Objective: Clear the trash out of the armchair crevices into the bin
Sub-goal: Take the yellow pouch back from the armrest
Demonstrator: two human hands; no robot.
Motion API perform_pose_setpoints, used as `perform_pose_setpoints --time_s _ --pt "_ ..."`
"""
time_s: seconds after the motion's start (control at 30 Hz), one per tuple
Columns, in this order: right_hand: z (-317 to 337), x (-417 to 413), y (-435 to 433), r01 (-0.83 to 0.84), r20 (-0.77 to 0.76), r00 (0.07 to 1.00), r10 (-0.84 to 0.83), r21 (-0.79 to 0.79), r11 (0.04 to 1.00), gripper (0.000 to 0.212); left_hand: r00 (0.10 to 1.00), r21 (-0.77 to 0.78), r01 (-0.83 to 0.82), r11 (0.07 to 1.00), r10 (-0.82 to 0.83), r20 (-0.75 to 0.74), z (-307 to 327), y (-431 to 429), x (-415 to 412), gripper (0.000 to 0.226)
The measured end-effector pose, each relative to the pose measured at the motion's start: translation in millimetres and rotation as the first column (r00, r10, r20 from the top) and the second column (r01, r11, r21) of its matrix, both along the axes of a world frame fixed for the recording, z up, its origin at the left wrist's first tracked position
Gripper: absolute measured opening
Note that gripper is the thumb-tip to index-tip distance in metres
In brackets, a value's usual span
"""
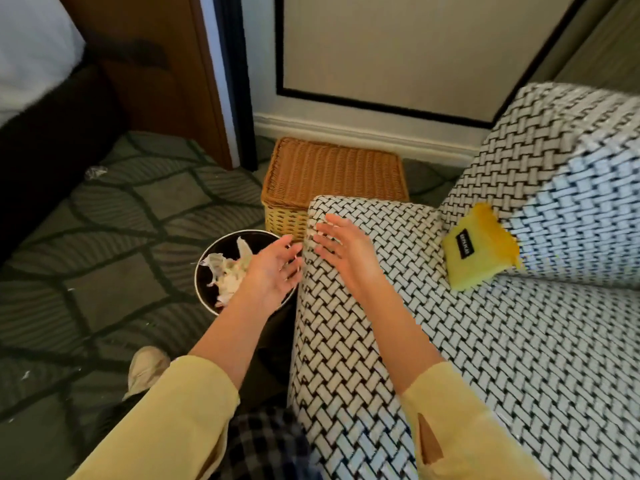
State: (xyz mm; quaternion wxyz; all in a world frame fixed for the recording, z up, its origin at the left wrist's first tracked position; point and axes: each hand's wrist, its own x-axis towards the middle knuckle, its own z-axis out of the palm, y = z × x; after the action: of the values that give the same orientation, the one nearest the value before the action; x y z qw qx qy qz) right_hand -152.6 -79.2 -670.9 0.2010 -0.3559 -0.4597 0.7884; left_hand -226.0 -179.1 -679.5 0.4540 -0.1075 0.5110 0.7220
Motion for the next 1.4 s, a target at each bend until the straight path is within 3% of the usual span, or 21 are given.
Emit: perform_pose_setpoints --time_s 0.1,0.2,0.4,0.47,0.6,0.7,0.73,0.8,0.9,0.97,1.13,1.23,1.33,1.4 --pt "18 52 24 0.218 0.077 0.969 -0.235 0.185 0.958 0.014 0.995 0.032 0.087 0.996 -0.085 -0.043 20 31 34 0.027" --pt "21 101 39 0.433 0.160 0.863 -0.479 0.252 0.865 0.015 0.982 0.033 0.170 0.985 -0.167 -0.084 36 57 65 0.025" --pt "8 169 51 0.582 0.216 0.688 -0.693 0.404 0.705 0.013 0.949 0.045 0.307 0.951 -0.303 -0.091 47 98 124 0.026" --pt "12 175 59 0.538 0.247 0.684 -0.687 0.466 0.703 0.019 0.934 0.044 0.348 0.936 -0.342 -0.106 50 109 137 0.026" --pt "10 167 70 0.279 0.354 0.746 -0.564 0.603 0.747 0.052 0.898 0.026 0.416 0.909 -0.406 -0.168 54 124 153 0.029" --pt "10 162 75 0.162 0.373 0.749 -0.548 0.698 0.697 0.029 0.855 -0.037 0.450 0.892 -0.443 -0.269 55 129 156 0.026" --pt "12 163 75 0.152 0.373 0.748 -0.548 0.708 0.690 0.018 0.806 -0.103 0.472 0.875 -0.476 -0.352 55 130 157 0.025" --pt "12 167 75 0.118 0.369 0.754 -0.544 0.738 0.665 0.022 0.621 -0.273 0.487 0.830 -0.548 -0.560 55 133 158 0.022" --pt "10 170 69 0.069 0.363 0.753 -0.549 0.786 0.615 0.020 0.216 -0.390 0.497 0.775 -0.546 -0.810 58 138 162 0.028" --pt "9 173 67 0.103 0.352 0.731 -0.584 0.790 0.605 0.015 -0.016 -0.465 0.488 0.739 -0.526 -0.851 60 140 162 0.030" --pt "14 180 69 0.041 0.367 0.771 -0.521 0.787 0.615 0.018 -0.444 -0.624 0.307 0.718 -0.472 -0.762 60 141 155 0.022" --pt "16 178 70 0.091 0.336 0.779 -0.530 0.775 0.625 0.013 -0.507 -0.628 0.292 0.722 -0.440 -0.741 61 141 155 0.020" --pt "16 176 68 0.131 0.302 0.765 -0.569 0.792 0.597 0.020 -0.380 -0.537 0.346 0.769 -0.409 -0.830 65 141 154 0.019" --pt "16 176 66 0.146 0.275 0.767 -0.580 0.806 0.574 0.023 -0.399 -0.528 0.344 0.777 -0.388 -0.831 69 142 153 0.018"
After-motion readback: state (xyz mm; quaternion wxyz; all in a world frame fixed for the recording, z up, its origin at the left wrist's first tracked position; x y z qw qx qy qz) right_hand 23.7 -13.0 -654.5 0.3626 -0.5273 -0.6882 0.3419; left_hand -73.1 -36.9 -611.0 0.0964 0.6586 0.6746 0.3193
